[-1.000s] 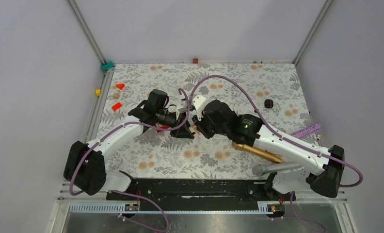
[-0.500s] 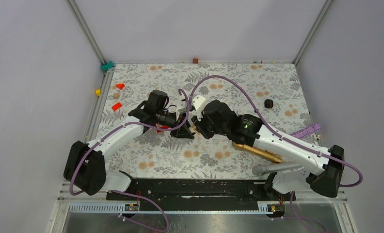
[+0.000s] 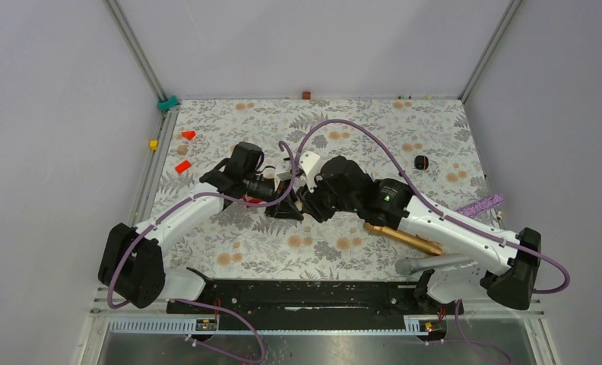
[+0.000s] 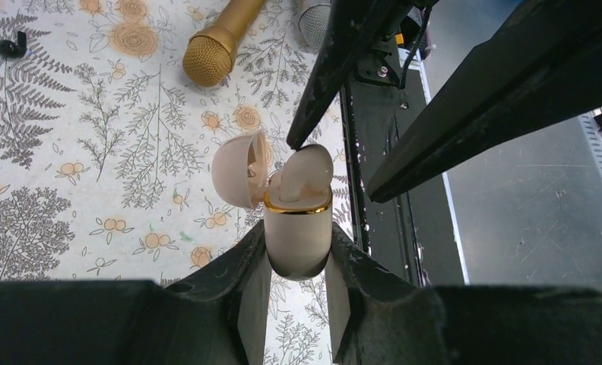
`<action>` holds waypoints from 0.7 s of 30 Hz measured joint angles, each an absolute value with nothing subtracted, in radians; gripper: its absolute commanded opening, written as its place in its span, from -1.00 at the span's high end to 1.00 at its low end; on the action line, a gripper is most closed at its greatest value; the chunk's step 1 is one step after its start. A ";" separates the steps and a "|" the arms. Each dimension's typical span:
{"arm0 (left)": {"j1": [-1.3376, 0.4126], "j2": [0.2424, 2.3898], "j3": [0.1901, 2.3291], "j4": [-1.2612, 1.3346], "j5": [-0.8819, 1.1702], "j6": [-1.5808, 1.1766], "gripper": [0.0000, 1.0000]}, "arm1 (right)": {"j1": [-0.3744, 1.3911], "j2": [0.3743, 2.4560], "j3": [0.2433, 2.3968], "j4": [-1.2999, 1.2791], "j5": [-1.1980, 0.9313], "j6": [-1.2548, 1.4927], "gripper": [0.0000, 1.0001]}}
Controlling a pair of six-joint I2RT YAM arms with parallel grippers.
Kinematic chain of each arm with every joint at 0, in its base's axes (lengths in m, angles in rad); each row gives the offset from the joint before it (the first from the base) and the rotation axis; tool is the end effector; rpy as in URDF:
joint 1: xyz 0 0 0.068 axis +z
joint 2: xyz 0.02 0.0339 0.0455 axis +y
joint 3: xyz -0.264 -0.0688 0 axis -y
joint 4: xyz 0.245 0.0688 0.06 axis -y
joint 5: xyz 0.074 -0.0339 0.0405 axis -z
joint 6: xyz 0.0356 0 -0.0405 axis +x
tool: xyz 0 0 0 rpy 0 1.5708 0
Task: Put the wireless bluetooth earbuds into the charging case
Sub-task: Place the earbud in the charging case.
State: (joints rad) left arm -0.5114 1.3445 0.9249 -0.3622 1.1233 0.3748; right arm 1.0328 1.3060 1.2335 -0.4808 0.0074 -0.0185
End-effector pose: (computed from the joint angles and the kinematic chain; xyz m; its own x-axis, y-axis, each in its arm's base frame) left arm 0.2218 -0.1613 0.2628 -0.2900 0.3444 -0.8929 0.9412 -0.0664 -0.3313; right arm 0.1503 0.2514 0.3528 -0.2534 -0.4608 -0.8506 -0.8603 0.5094 -0.0196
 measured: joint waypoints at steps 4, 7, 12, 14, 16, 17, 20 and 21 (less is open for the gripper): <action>-0.504 1.330 0.925 -0.365 1.140 0.379 1.00 | 1.036 1.297 1.242 -0.485 -0.012 -0.031 0.11; -0.490 1.316 0.925 -0.365 1.156 0.381 1.00 | 1.039 1.286 1.246 -0.488 -0.022 -0.046 0.07; -0.467 1.296 0.925 -0.364 1.177 0.381 1.00 | 1.048 1.271 1.265 -0.500 -0.048 -0.071 -0.03; -0.460 1.287 0.925 -0.364 1.188 0.381 1.00 | 1.048 1.264 1.283 -0.522 -0.057 -0.086 -0.07; -0.453 1.278 0.925 -0.364 1.198 0.381 1.00 | 1.048 1.256 1.311 -0.550 -0.074 -0.101 -0.10; -0.451 1.274 0.925 -0.364 1.202 0.381 1.00 | 1.049 1.251 1.325 -0.559 -0.080 -0.109 -0.11; -0.446 1.258 0.925 -0.364 1.216 0.381 1.00 | 1.049 1.242 1.378 -0.601 -0.099 -0.133 -0.15; -0.445 1.252 0.925 -0.364 1.220 0.381 1.00 | 1.049 1.238 1.411 -0.621 -0.100 -0.149 -0.17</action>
